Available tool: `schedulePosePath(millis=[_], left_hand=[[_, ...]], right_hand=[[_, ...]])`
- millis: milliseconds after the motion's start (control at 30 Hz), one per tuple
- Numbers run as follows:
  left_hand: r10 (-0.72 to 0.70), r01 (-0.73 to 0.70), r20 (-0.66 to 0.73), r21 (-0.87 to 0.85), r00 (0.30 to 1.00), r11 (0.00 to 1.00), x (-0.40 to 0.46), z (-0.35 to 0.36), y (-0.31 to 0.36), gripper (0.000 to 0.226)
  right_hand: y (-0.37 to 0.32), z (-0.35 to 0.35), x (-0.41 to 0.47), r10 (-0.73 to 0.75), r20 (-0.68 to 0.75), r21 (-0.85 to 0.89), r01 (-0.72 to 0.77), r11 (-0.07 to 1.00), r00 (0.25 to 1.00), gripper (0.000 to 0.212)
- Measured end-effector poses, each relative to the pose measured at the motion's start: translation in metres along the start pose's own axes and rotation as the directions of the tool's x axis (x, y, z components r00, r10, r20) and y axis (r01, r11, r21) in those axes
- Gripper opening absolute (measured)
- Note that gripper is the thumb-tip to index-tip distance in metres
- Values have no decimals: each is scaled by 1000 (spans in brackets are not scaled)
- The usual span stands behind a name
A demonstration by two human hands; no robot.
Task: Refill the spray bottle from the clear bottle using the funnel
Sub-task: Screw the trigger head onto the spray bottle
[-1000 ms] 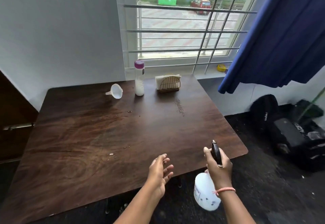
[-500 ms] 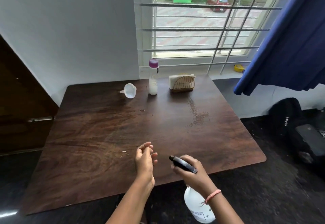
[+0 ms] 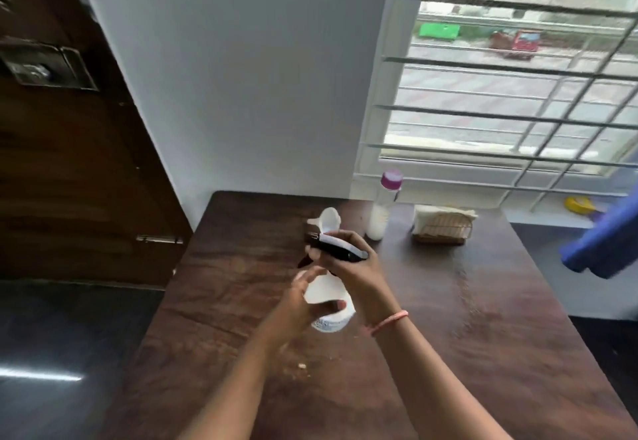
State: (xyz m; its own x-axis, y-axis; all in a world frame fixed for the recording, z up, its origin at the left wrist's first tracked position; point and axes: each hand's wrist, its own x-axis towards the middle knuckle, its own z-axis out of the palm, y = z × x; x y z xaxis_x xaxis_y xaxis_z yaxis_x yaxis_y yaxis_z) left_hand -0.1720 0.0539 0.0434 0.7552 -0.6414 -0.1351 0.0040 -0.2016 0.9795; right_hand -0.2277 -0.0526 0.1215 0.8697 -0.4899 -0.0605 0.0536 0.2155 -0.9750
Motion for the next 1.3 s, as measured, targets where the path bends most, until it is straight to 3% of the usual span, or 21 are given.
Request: schedulePosePath(millis=[200, 300, 633, 833, 967, 1067, 1200, 1300], left_hand=[[-75, 91, -229, 61, 971, 994, 72, -59, -8, 52], [-34, 87, -346, 139, 938, 987, 119, -84, -18, 51], [-79, 93, -667, -15, 741, 996, 196, -102, -51, 57], [-51, 103, -766, 19, 640, 995, 215, -106, -63, 56], [-130, 178, -813, -33, 567, 983, 216, -105, -61, 64], [-166, 230, -814, -41, 556, 972, 211, -102, -58, 71], [-103, 245, -834, 39, 542, 969, 200, -99, -60, 86], [-69, 273, -859, 85, 507, 958, 178, -84, -59, 80]], right_hand=[[38, -1, 63, 157, -125, -144, -174, 974, 980, 50], [59, -16, 82, 201, -198, -212, -242, 947, 959, 43], [103, -37, 99, 246, -379, -255, -356, 899, 892, 25], [116, -42, 113, 235, -414, -323, -384, 865, 879, 22], [120, -43, 118, 227, -413, -345, -382, 857, 882, 23], [123, -48, 117, 233, -401, -356, -385, 852, 886, 23], [121, -60, 118, 210, -401, -365, -366, 856, 892, 23], [115, -75, 121, 164, -419, -387, -339, 858, 893, 20]])
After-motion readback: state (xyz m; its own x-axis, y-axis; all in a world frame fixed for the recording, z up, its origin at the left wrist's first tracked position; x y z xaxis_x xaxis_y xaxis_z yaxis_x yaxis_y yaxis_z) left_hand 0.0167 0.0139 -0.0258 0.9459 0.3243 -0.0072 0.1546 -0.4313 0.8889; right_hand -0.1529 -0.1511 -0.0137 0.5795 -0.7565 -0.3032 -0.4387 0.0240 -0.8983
